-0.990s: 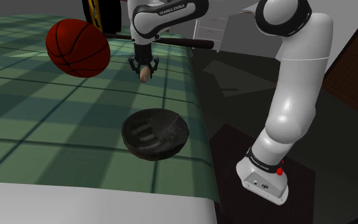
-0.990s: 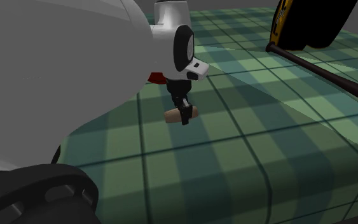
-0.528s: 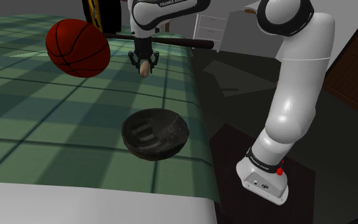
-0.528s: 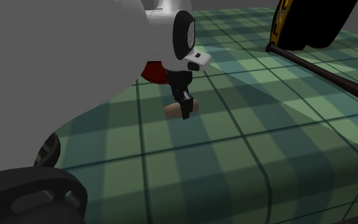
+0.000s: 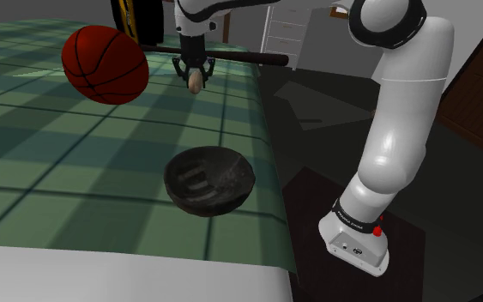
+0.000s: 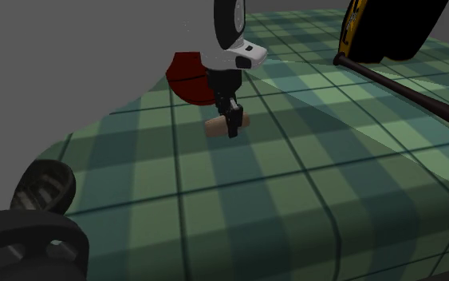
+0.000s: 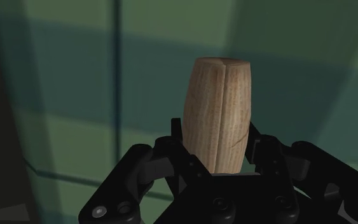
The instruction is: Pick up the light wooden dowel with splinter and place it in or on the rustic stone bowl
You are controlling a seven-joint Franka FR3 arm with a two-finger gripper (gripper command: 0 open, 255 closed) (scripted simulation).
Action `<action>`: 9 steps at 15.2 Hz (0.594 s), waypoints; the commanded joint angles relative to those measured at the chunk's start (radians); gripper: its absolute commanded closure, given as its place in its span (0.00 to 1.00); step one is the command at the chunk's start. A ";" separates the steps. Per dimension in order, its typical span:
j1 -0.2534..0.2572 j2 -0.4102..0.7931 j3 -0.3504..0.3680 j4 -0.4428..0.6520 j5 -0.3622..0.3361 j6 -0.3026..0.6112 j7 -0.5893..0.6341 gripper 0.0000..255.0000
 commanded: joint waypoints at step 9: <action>0.010 0.005 0.003 0.143 0.002 -0.137 -0.015 1.00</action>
